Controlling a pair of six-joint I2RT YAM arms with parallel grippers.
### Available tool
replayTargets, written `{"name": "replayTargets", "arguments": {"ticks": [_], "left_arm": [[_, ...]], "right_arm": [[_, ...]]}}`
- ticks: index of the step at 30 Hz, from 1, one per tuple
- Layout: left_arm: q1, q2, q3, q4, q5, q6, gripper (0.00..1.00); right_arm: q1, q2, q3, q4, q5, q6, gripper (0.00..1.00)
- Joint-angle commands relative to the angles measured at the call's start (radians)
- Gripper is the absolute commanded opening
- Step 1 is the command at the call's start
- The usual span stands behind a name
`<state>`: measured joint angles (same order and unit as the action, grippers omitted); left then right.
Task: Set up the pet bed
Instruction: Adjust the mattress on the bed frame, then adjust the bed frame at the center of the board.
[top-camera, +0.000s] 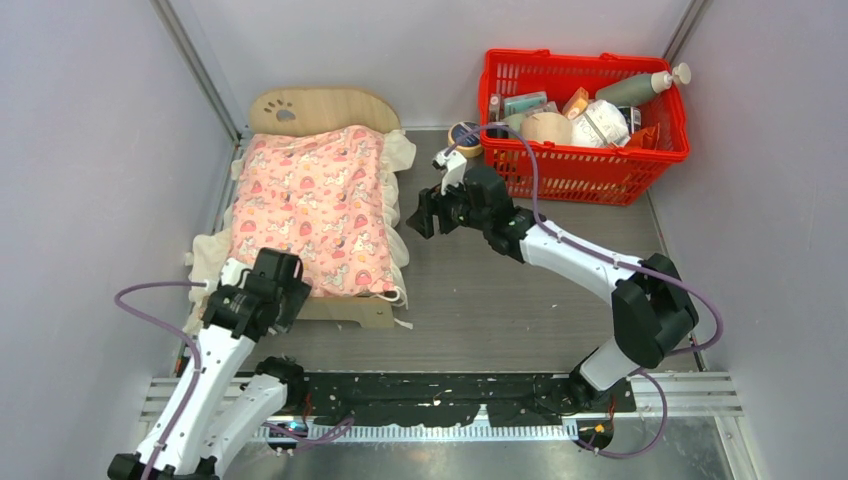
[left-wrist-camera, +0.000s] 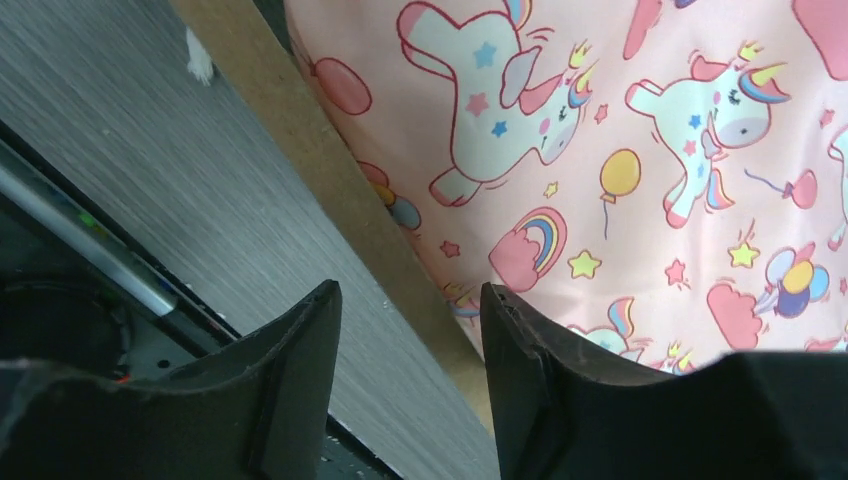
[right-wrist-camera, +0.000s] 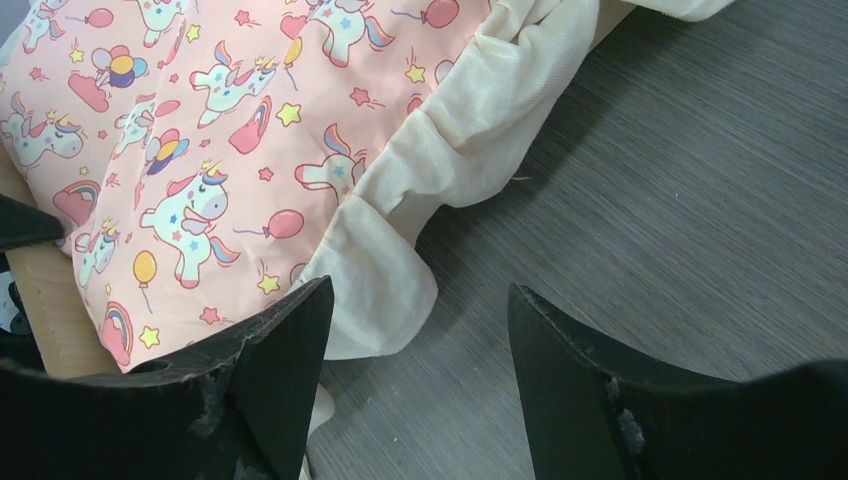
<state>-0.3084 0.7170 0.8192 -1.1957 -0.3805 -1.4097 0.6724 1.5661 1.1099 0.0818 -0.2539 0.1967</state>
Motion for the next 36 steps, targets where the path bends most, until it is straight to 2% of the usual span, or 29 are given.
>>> {"name": "replayTargets", "arguments": {"ticks": [1, 4, 5, 8, 9, 12, 15, 19, 23, 28, 32, 35, 36], "left_arm": [[-0.019, 0.025, -0.037, 0.082, 0.045, -0.005, 0.51], [-0.067, 0.009, -0.048, 0.119, 0.019, 0.038, 0.38], [-0.087, 0.003, -0.051, 0.128, 0.012, 0.058, 0.32], [-0.143, -0.017, -0.06, 0.137, 0.021, 0.115, 0.02], [-0.165, -0.024, -0.064, 0.134, 0.026, 0.13, 0.0], [-0.216, -0.06, -0.085, 0.138, 0.042, 0.178, 0.0], [-0.244, -0.125, -0.111, 0.22, 0.061, 0.294, 0.0], [-0.244, -0.156, -0.128, 0.195, -0.087, 0.267, 0.0], [-0.233, -0.054, -0.031, 0.132, -0.294, 0.274, 0.0], [-0.213, 0.12, 0.114, 0.08, -0.448, 0.277, 0.0], [-0.158, 0.193, 0.155, 0.153, -0.464, 0.348, 0.0], [-0.12, 0.203, 0.159, 0.229, -0.453, 0.42, 0.0], [-0.116, 0.199, 0.162, 0.244, -0.454, 0.445, 0.07]], "right_arm": [[0.003, -0.075, -0.028, 0.025, 0.003, -0.021, 0.7], [0.003, -0.09, -0.039, 0.017, 0.013, -0.033, 0.7], [0.003, -0.098, -0.043, 0.017, 0.014, -0.034, 0.7], [0.003, -0.112, -0.051, 0.012, 0.018, -0.027, 0.7], [0.002, -0.12, -0.055, 0.008, 0.022, -0.025, 0.7], [0.003, -0.149, -0.076, 0.002, 0.032, -0.025, 0.7], [0.002, -0.188, -0.11, 0.0, 0.041, -0.022, 0.7], [0.003, -0.239, -0.151, -0.005, 0.035, -0.013, 0.7], [0.003, -0.297, -0.207, -0.016, 0.021, -0.014, 0.7], [0.004, -0.373, -0.26, -0.042, 0.031, -0.029, 0.7], [0.013, -0.411, -0.285, -0.068, 0.011, 0.007, 0.69], [0.071, -0.463, -0.342, -0.037, 0.038, 0.055, 0.68], [0.09, -0.475, -0.384, -0.003, 0.051, 0.083, 0.67]]}}
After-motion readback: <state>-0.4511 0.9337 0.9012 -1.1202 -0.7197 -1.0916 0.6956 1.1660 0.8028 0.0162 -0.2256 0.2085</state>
